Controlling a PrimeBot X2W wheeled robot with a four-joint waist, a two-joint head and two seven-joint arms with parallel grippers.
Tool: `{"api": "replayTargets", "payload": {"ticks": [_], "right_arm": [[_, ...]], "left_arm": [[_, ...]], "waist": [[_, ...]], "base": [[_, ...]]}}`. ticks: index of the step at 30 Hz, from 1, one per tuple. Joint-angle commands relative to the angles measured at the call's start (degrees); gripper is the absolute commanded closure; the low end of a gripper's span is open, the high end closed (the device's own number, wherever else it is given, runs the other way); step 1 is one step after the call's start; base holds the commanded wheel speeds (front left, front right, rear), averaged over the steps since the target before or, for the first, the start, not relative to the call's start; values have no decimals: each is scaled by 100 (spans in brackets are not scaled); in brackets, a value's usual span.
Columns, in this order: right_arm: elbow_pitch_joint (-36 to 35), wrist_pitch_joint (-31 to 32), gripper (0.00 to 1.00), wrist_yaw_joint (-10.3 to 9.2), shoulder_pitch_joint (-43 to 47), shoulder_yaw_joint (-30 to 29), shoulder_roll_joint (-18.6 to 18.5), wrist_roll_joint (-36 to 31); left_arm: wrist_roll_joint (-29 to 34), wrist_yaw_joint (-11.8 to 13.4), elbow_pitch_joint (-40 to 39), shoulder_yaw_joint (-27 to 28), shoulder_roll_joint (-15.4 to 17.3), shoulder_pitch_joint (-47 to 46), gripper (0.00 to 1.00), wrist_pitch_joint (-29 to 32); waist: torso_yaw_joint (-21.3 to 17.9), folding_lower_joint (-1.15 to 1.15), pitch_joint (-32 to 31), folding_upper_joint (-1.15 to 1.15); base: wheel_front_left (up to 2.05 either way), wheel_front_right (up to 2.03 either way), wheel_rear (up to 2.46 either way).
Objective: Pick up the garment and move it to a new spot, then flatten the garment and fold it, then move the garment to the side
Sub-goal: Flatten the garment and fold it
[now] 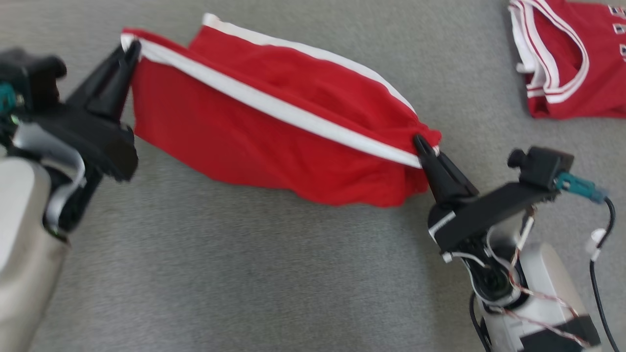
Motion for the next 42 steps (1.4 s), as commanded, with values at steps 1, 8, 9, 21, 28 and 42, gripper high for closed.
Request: {"api": "replayTargets", "payload": {"ticks": [1,8,9,21,28,42], "right_arm": [[129,-98,100,-18,-191,38,2,64],[911,-576,100,-18,-958,404,1,374],[1000,-654,100,-18,-1056,465,0,439],[1582,-1357,0,-17,-1541,1044,3,581],[1121,-1714,0,-17,-1073,1039,-79,-121],[-461,-2164,0,-17,914,789,-261,-1273]], "left_arm": [[-33,16,151,-87,92,-268,100,-33],[-286,16,1223,-726,268,-1310,100,-219],[-284,16,1327,-841,299,-1433,100,-261],[-691,14,2579,-1659,317,-2017,0,-861],[-947,14,2814,-1969,306,-1886,0,-1156],[-1431,14,2919,-2445,694,-1259,0,-1440]], "waist": [[-449,-2,441,-1],[-691,-2,639,-1],[-726,-2,655,-1],[-831,-2,442,-1],[-769,-2,120,-1],[-837,-2,-679,-1]], "base": [[0,0,0],[0,0,0],[0,0,0],[0,0,0],[0,0,0],[0,0,0]]}}
